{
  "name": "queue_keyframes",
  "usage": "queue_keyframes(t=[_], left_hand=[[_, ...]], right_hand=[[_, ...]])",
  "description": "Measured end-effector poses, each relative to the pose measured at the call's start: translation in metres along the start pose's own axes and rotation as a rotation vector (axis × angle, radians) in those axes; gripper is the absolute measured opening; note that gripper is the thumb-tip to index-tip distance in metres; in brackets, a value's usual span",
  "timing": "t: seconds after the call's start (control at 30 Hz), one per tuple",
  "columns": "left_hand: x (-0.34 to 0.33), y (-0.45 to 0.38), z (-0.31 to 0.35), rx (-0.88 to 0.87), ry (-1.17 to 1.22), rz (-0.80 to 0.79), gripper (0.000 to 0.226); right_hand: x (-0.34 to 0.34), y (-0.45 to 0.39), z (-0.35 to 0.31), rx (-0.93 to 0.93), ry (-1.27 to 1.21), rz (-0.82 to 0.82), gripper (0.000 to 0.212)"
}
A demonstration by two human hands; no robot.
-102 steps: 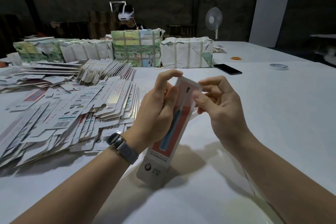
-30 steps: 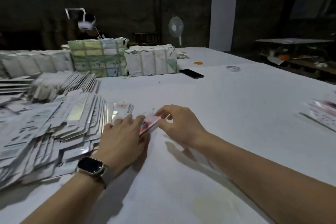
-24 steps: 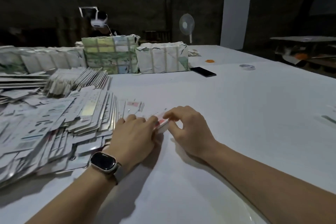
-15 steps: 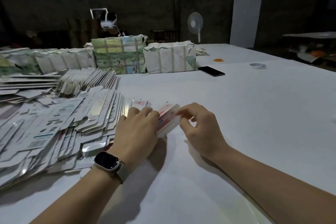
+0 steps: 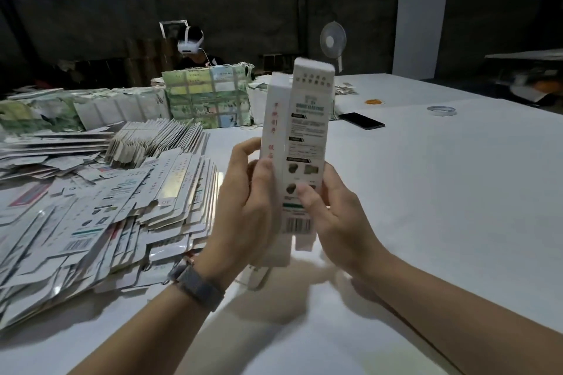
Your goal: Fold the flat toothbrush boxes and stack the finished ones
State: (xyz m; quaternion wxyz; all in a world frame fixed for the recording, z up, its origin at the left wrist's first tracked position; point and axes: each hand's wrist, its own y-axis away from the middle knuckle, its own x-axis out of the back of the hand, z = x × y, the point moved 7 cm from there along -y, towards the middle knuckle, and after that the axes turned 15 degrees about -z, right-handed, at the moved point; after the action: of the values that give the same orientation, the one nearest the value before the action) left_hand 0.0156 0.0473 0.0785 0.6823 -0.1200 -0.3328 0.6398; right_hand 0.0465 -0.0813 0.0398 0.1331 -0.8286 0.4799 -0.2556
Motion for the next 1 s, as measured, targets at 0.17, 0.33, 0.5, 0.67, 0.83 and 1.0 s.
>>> queue_keyframes(t=[0.17,0.33,0.5,0.67,0.83,1.0], left_hand=[[-0.02,0.008,-0.022,0.238,0.523,-0.111,0.034],[-0.037,0.018,-0.033,0.462,0.808,-0.192,0.065],[-0.043,0.019,-0.036,0.438,0.785,-0.244,0.056],[-0.049,0.015,-0.032,0.396,0.653,-0.285,0.069],[-0.051,0.013,-0.034,0.323,0.548,-0.342,0.061],[-0.043,0.014,-0.039,0.347,0.533,-0.272,0.068]], right_hand=[[0.0,0.0,0.001,-0.016,-0.059,-0.048,0.041],[0.002,0.0,0.007,-0.068,0.083,-0.047,0.056],[0.008,0.003,0.001,-0.038,0.301,0.065,0.056],[0.0,0.003,-0.008,0.012,0.027,0.013,0.039],[0.006,0.004,-0.004,-0.05,-0.273,0.009,0.042],[0.003,0.006,0.008,-0.184,-0.528,-0.051,0.042]])
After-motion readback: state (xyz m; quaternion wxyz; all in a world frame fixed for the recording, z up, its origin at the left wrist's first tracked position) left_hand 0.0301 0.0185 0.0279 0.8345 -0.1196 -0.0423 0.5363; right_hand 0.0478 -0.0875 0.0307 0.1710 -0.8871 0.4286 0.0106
